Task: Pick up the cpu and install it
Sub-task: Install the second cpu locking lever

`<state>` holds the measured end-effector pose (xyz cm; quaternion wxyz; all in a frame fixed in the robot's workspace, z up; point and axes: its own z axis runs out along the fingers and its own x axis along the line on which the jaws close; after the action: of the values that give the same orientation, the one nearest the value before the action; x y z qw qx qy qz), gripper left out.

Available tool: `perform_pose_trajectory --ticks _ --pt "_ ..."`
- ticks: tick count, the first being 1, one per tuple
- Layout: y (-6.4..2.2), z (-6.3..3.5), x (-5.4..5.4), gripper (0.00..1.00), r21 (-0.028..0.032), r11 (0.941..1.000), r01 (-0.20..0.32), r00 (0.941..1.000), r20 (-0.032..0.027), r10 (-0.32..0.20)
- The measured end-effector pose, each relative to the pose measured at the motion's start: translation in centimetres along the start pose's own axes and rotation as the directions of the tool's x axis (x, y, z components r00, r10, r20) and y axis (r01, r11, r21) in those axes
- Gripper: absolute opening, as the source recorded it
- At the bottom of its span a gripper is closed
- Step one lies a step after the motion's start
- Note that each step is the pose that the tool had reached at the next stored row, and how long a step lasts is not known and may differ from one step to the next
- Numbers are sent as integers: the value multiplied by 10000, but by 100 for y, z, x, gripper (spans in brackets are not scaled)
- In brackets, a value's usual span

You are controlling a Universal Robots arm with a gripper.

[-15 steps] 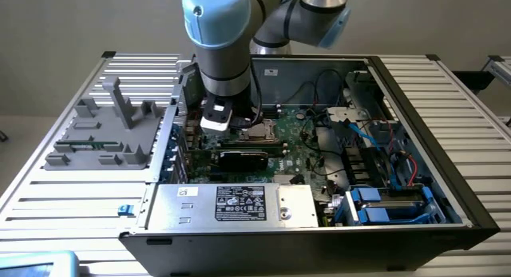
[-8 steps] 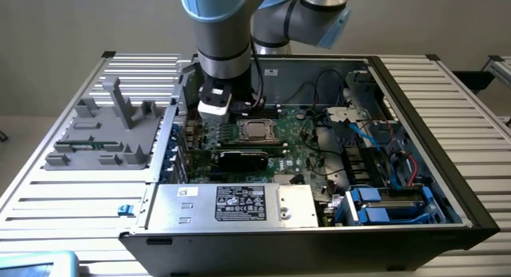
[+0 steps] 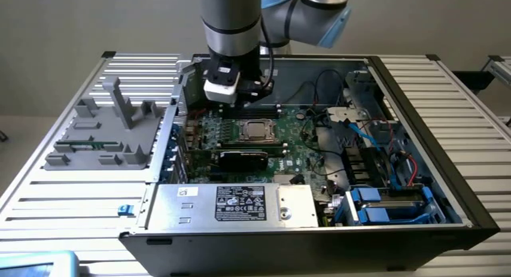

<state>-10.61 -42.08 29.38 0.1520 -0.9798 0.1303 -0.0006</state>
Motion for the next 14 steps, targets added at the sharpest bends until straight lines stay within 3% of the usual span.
perform_pose_trajectory --ticks 3,4,6,10,11,14 --pt "-50 -99 64 11 -12 10000 -1 10000 24 2" --pt "-59 -116 75 11 -51 10000 -5 10000 30 5" --pt "-68 -129 81 11 -212 9998 -20 10000 53 21" --pt "-71 -128 81 11 -250 9997 -26 10000 73 28" --pt "-81 -125 81 11 -350 9994 -25 10000 58 27" --pt "-111 -115 78 11 -815 9967 -15 10000 -55 11"
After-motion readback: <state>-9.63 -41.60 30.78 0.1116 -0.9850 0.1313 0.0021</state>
